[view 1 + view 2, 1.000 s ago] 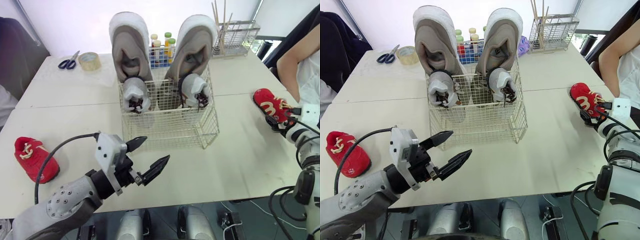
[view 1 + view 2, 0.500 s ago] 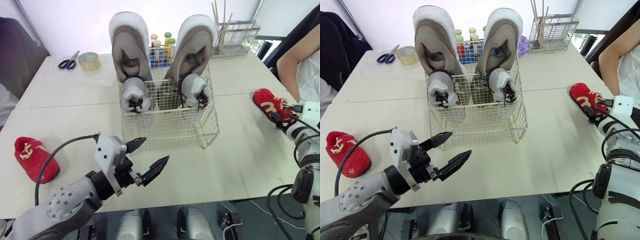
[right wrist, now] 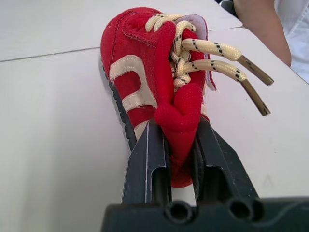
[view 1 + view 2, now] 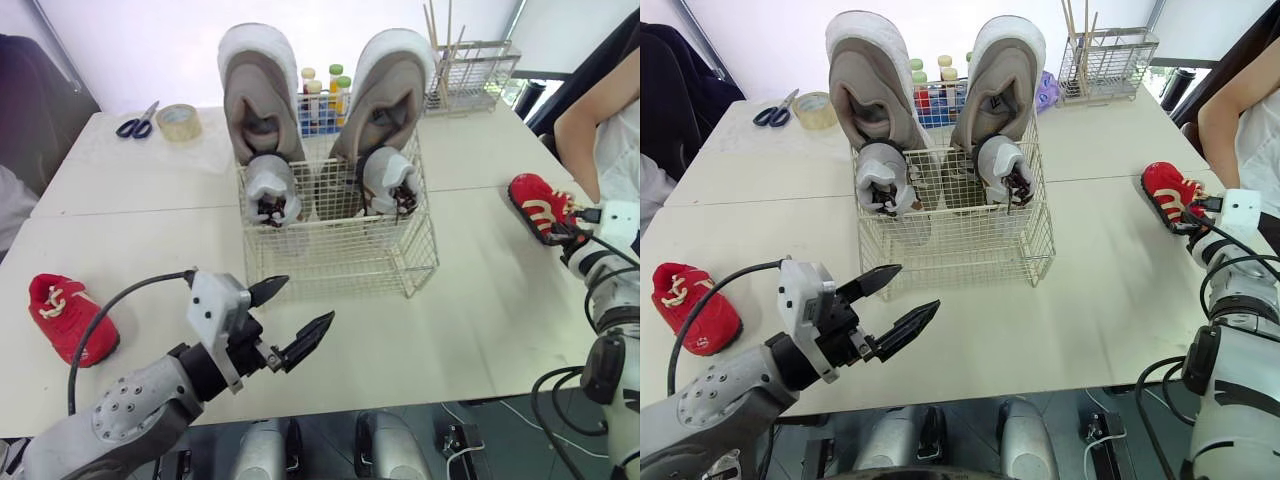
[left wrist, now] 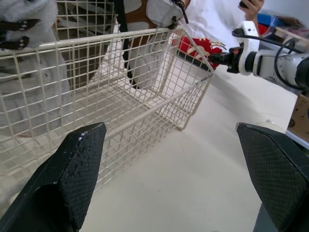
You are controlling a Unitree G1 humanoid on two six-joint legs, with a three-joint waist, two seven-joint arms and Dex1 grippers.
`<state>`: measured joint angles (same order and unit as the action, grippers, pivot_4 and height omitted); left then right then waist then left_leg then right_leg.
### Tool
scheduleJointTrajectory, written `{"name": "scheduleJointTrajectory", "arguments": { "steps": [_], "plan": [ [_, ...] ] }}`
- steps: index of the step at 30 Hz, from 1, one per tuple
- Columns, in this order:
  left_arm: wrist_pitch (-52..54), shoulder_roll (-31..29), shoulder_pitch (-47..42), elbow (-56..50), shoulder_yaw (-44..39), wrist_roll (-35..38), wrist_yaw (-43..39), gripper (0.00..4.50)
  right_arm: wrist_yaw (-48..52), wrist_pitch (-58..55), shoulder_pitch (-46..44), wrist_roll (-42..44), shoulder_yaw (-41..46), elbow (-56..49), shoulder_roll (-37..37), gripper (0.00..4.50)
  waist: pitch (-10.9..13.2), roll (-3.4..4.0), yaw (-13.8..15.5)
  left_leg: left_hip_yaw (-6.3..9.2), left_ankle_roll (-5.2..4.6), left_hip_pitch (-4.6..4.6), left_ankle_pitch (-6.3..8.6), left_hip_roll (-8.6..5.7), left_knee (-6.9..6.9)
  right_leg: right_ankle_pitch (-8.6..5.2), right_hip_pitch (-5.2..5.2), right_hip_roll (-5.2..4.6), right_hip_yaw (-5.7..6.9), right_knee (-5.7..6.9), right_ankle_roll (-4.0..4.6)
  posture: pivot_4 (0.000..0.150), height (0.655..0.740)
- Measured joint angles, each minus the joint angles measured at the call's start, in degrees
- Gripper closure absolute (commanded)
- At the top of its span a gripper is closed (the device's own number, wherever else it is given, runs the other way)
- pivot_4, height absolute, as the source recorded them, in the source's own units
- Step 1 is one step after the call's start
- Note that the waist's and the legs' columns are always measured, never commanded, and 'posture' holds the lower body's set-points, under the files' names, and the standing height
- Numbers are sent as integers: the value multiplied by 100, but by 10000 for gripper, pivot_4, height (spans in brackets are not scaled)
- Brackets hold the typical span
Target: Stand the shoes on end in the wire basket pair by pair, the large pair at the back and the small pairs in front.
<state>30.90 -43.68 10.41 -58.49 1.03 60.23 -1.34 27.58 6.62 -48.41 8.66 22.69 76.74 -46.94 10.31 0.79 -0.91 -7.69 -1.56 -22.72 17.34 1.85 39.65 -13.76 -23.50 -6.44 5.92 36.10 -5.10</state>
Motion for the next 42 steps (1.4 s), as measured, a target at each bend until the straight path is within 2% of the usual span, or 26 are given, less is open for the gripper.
{"name": "scheduleJointTrajectory", "arguments": {
  "steps": [4,7,10,14,17,21,24,26,30,34,36,40,42],
  "plan": [
    [3,-23,27,18,-219,413,-239,0,175,355,-823,173,186,-47,-531,44694,10,50,-2,-3,0,-13,0,-1,-1,0,-18,-1,-3,2,0,1500,7400],
    [4,-144,-168,199,-460,1117,-403,0,752,676,-1891,181,134,-367,-879,44694,15,64,-20,-4,9,-13,-5,0,-17,0,-28,2,-3,4,1,1500,7400],
    [16,-392,-254,510,-876,1910,-616,0,1854,735,-3240,195,-189,-905,-972,44694,18,67,-59,-15,20,-13,-12,2,-47,-5,-54,4,-13,8,8,1500,7400],
    [116,-775,-220,893,-1473,2601,-901,0,3677,89,-4407,483,-772,-1988,-701,44694,19,63,-99,-11,25,-45,-15,16,-52,-10,-88,16,-8,11,18,1500,7400],
    [269,-1077,-172,1249,-2092,3076,-1170,0,5437,-1796,-4377,1321,-1466,-3798,-575,44694,22,53,-80,-2,20,-64,-13,13,-42,-9,-94,2,8,10,17,1500,7400],
    [541,-1264,239,1524,-2990,3449,-1396,0,6409,-3334,-3711,2400,-2218,-5862,-731,44694,25,27,19,-2,3,-69,-3,-4,-37,-8,-93,-22,18,7,16,1500,7400],
    [877,-1290,707,1747,-3737,3787,-1637,0,6469,-3431,-3347,2804,-2775,-6457,-955,44694,29,5,14,-5,-2,-70,1,-13,-36,-8,-94,-32,21,4,17,1500,7400],
    [1385,-1389,1162,2161,-4715,4310,-2031,0,6475,-3240,-3264,3287,-3353,-6778,-1175,44694,36,-3,-19,-5,0,-71,0,-10,-37,-9,-101,-31,21,6,16,1500,7400],
    [2022,-1942,992,3046,-5635,4726,-2613,0,6479,-2520,-3393,3871,-4250,-6978,-1443,44694,38,-7,19,0,14,-70,-8,-4,-39,-10,-102,-17,28,14,16,1500,7400],
    [2257,-2994,-191,3703,-5437,5060,-3116,0,6479,-1550,-3755,4273,-5111,-7037,-1481,44694,41,-21,3,-3,16,-70,-7,-6,-38,-9,-101,-15,27,9,16,1500,7400],
    [2391,-3264,-916,3828,-4697,5174,-3492,0,6480,-992,-3945,4279,-5503,-6991,-1404,44694,41,-21,-14,-7,15,-68,-7,-6,-38,-9,-102,-14,24,12,15,1500,7400],
    [2574,-3262,-2084,3810,-3127,5174,-3912,0,6479,-490,-4062,4274,-6006,-6981,-1200,44694,45,-28,-24,-9,18,-75,-10,3,-42,-9,-115,-5,23,17,14,1500,7400],
    [2723,-3006,-2875,3807,-2340,5178,-4007,0,6480,-382,-4144,4278,-6166,-6967,-1173,44694,46,-28,-7,-9,17,-77,-11,2,-42,-9,-116,-6,23,18,14,1500,7400]
  ]
}}
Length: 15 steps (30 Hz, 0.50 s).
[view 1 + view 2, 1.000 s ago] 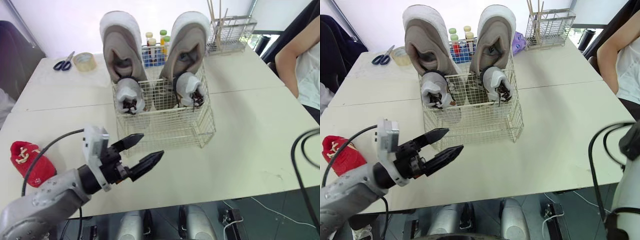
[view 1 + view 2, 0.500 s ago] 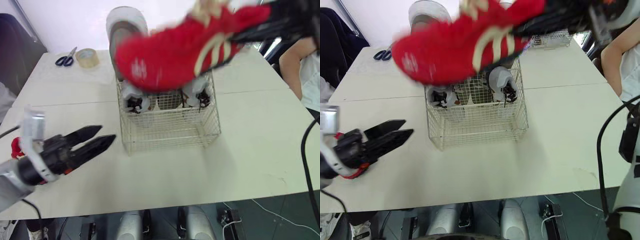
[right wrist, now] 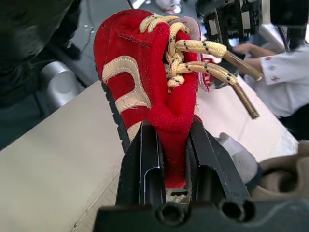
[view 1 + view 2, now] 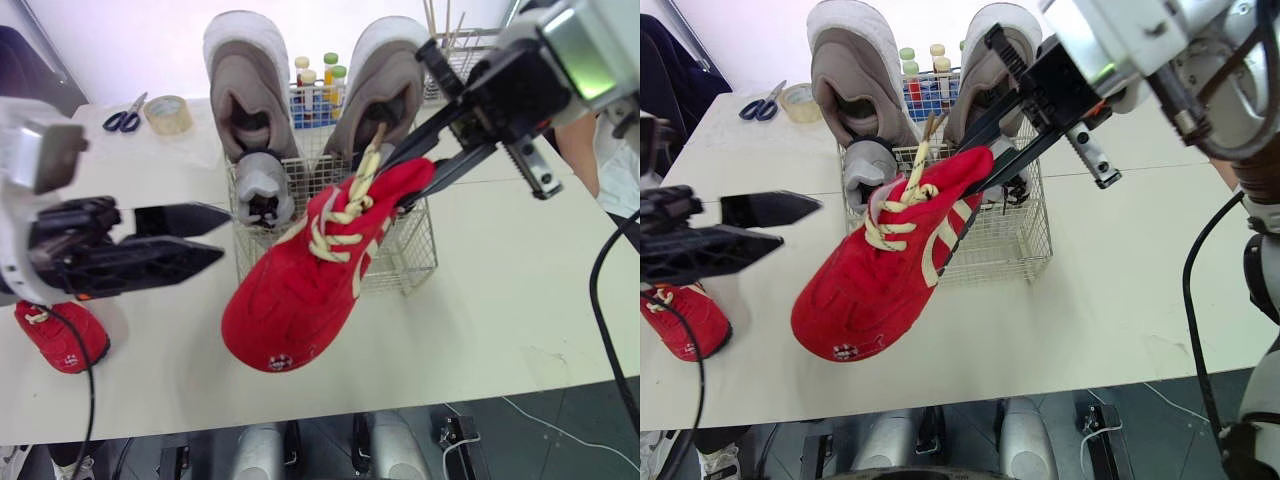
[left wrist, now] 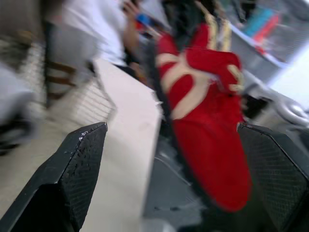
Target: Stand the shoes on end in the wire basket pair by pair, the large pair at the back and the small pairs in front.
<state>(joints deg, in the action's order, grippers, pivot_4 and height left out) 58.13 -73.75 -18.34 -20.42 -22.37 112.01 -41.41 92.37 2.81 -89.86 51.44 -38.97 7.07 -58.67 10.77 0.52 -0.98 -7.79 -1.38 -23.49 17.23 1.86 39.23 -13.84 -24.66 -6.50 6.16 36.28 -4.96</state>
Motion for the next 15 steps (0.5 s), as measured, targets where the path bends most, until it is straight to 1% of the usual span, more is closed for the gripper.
{"name": "scheduleJointTrajectory", "arguments": {
  "steps": [6,12,13,14,15],
  "plan": [
    [399,621,-1004,68,1296,-1,68,0,0,146,-210,33,-141,-21,94,44694,0,-12,14,2,-2,0,0,-1,8,1,4,-3,0,2,-1,1500,7400],
    [590,1044,-1418,214,1777,-14,228,0,0,260,-216,90,-161,-69,125,44694,2,-19,18,5,-2,0,-1,-1,8,0,4,-4,1,4,-1,1500,7400],
    [624,1135,-1492,244,1850,-11,245,5735,0,282,-215,113,-161,-71,117,44715,2,-19,19,6,-2,0,-1,-1,11,0,5,-4,1,5,-1,1500,7400],
    [630,1209,-1545,253,1888,-3,262,8491,0,299,-215,114,-161,-72,116,44715,3,-21,19,6,-2,0,-1,-1,13,0,5,-5,1,5,-1,1500,7400],
    [644,1258,-1579,255,1902,6,273,12685,0,316,-214,113,-161,-68,110,44715,5,-24,17,6,-2,0,-1,-1,14,0,5,-5,0,6,-1,1500,7400]
  ]
}}
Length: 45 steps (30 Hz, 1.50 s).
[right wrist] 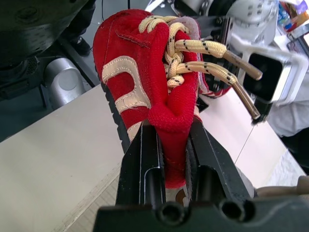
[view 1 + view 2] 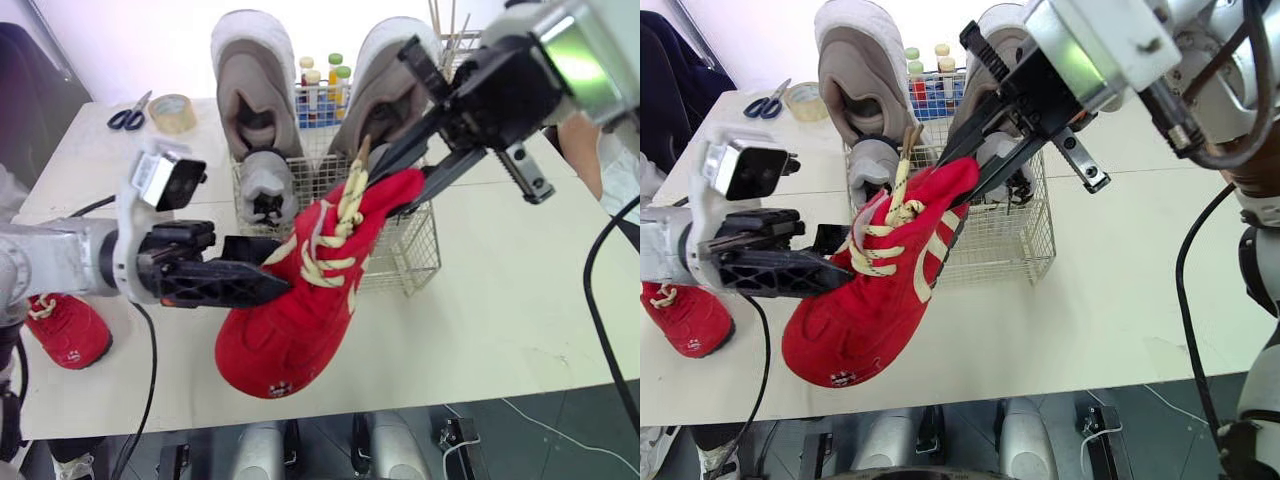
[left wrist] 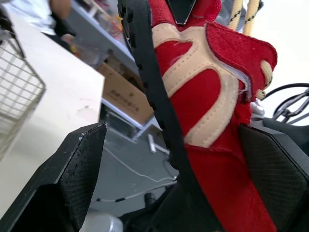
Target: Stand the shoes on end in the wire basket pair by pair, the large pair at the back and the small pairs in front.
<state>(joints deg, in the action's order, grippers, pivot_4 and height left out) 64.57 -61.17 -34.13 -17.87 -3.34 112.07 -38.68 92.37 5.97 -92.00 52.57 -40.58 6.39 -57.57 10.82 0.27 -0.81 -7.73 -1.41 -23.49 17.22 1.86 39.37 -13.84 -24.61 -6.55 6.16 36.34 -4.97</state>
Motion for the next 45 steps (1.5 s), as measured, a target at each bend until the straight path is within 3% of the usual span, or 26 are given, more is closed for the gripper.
{"name": "scheduleJointTrajectory", "arguments": {
  "steps": [5,10,12,14,17,21,23,28,31,34,38,45],
  "plan": [
    [36,130,-43,42,1,81,77,35622,0,25,8,-3,-1,46,-71,44715,0,0,0,1,0,0,0,0,1,0,0,-1,0,1,0,1500,7400],
    [-60,403,66,12,-45,63,319,35622,0,56,89,-42,21,122,-129,44715,2,-5,3,4,0,0,0,-1,9,0,5,-3,2,3,0,1500,7400],
    [-164,538,188,-43,-121,42,419,35977,0,42,123,-63,37,193,-132,34585,2,-5,1,4,0,0,0,-1,12,0,5,-3,2,5,0,1500,7400],
    [-286,707,322,-92,-244,-14,511,35977,-1,-51,136,-94,126,350,-142,27686,3,-5,5,5,0,0,0,-1,13,0,6,-3,2,5,0,1500,7400],
    [-545,1033,647,-227,-521,-21,669,35977,0,-413,221,-535,617,1221,-232,14612,6,-13,24,12,-7,-1,4,-1,32,0,19,-3,9,4,0,1500,7400],
    [-850,1319,812,-439,-800,-17,906,35977,-212,-1307,342,-1189,1247,1956,-239,14612,5,-16,15,12,-10,-3,7,0,40,1,21,-3,7,6,1,1500,7400],
    [-1026,1533,969,-538,-943,-13,1055,35977,-491,-2281,895,-1032,1770,1860,-498,14612,1,-26,46,25,-10,-4,7,-1,43,0,30,-3,15,4,1,1500,7400],
    [-1409,1958,1027,-594,-1155,-14,1406,35977,-2180,-5773,3258,1857,3868,455,-638,14612,3,-23,115,27,-13,-3,8,0,59,2,33,-15,18,22,2,1500,7400],
    [-1441,2031,930,-595,-1153,-13,1476,35977,-3249,-6506,3818,3236,4500,-168,-297,14612,3,-23,111,26,-12,0,8,0,62,1,33,-12,17,38,2,1500,7400],
    [-1440,2068,667,-470,-1134,-14,1489,35977,-4818,-6550,4235,4813,4858,-915,326,14612,-1,-30,138,25,-13,4,7,-1,67,1,35,-7,16,44,2,1500,7400],
    [-1386,2089,369,-225,-1070,-61,1285,35977,-6119,-6373,4358,5635,4687,-1629,997,14612,-1,-31,165,23,-14,2,7,-5,68,0,35,-7,14,45,-1,1500,7400],
    [-1268,2279,25,206,-886,-545,760,35977,-6850,-6257,4242,5885,4599,-1830,1521,14612,-9,-53,148,22,-15,0,7,-3,69,0,33,0,14,44,-1,1500,7400]
  ]
}}
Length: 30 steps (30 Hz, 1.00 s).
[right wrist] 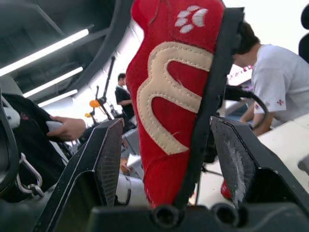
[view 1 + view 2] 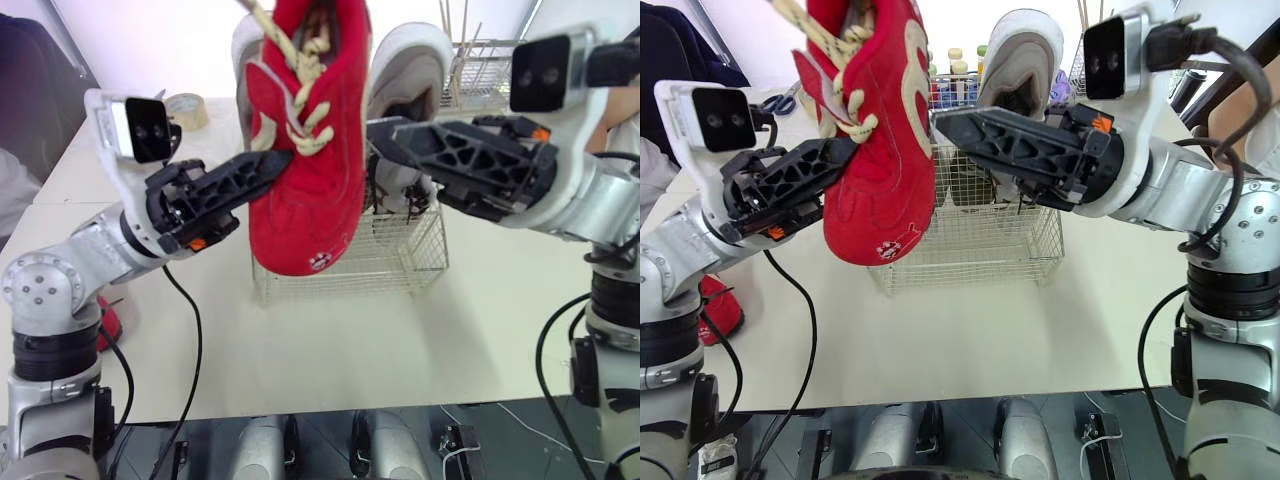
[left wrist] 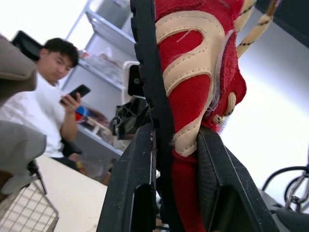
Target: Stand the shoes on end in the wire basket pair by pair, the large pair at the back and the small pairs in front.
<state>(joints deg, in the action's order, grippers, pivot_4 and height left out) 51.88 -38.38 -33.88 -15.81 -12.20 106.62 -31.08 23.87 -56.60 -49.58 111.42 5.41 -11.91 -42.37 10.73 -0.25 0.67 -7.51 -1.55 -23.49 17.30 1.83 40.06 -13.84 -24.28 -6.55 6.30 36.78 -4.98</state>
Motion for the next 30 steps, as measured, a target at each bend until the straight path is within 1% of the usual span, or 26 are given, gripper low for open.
{"name": "scheduleJointTrajectory", "arguments": {
  "steps": [8,13,19,26,30],
  "plan": [
    [111,150,-104,129,25,-379,-372,35977,-127,-11,-99,-64,31,54,92,14612,1,-1,5,0,0,-1,0,1,-2,0,-1,2,-2,-3,0,1500,7400],
    [214,231,-190,105,154,-488,-374,35977,-79,-58,-98,-530,43,48,90,14612,1,-1,3,1,0,-1,0,1,-3,0,-1,2,-3,-3,0,1500,7400],
    [263,236,-189,104,164,-488,-361,35977,231,-173,-25,-997,123,104,23,14612,1,-2,2,0,-1,-1,0,2,-3,0,-1,1,-3,-3,0,1500,7400],
    [284,233,-188,127,163,-647,-459,35977,182,-200,-202,-643,196,293,236,14612,2,-3,2,0,-1,-1,0,2,-4,0,-2,1,-3,-4,0,1500,7400],
    [336,221,-188,128,163,-754,-571,35977,90,-193,-235,-638,228,466,268,14612,2,-3,1,0,-1,-1,1,2,-4,0,-2,1,-3,-4,0,1500,7400]
  ]
}}
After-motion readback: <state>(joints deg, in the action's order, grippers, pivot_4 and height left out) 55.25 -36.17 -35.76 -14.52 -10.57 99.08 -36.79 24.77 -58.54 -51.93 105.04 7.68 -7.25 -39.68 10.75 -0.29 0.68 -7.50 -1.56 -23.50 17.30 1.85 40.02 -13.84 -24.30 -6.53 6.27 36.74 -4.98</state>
